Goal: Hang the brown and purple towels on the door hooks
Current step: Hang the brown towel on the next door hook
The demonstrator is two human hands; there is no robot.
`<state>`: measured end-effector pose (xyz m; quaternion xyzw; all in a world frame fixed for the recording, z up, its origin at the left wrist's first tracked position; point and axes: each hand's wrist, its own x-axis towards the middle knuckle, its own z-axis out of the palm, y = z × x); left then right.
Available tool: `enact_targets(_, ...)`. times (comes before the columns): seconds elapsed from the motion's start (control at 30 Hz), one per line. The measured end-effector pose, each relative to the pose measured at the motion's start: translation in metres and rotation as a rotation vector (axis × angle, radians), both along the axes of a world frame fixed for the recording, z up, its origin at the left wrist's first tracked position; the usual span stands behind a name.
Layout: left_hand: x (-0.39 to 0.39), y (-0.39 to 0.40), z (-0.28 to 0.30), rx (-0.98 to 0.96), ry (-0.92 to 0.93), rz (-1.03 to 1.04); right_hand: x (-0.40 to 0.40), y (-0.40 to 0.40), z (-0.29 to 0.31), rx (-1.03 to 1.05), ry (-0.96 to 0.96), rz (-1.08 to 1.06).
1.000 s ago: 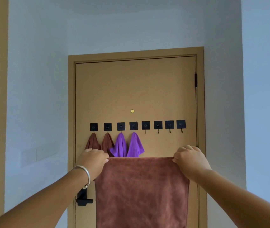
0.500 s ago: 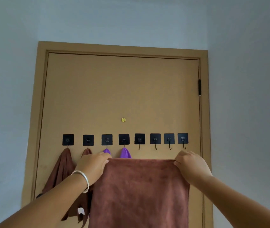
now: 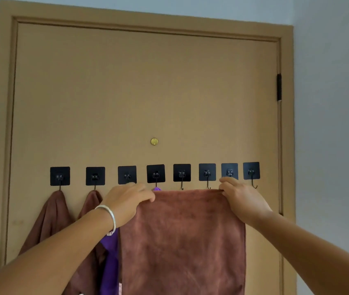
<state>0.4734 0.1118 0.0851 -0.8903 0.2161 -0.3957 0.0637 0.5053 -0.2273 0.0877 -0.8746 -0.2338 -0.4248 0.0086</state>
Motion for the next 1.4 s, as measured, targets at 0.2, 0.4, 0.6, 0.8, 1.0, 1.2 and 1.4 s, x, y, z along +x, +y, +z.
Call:
enact_targets(0.2,0.051,-0.006,0.013,0.043,0.099,0.150,0.049,0.008,0.015,-0.178,-0.020,0.181)
enact_targets(0.4,0.087,-0.031,0.030,0.111,0.100,0.268,0.100,0.014,0.025,-0.375,-0.073,0.178)
enact_targets(0.6,0.110,-0.048,0.025,0.187,0.071,0.378,0.127,0.022,0.020,-0.410,-0.036,0.051)
enact_targets(0.8,0.119,-0.058,0.016,0.218,0.058,0.469,0.133,0.048,0.019,-0.425,-0.029,-0.042)
enact_targets(1.0,0.115,-0.076,-0.006,0.370,0.084,0.505,0.134,0.063,0.004,-0.427,0.053,-0.031)
enact_targets(1.2,0.116,-0.101,-0.033,0.374,0.219,0.443,0.134,0.079,-0.035,-0.467,0.139,0.017)
enact_targets(1.4,0.114,-0.103,-0.048,0.362,0.284,0.414,0.139,0.075,-0.053,-0.327,0.144,0.049)
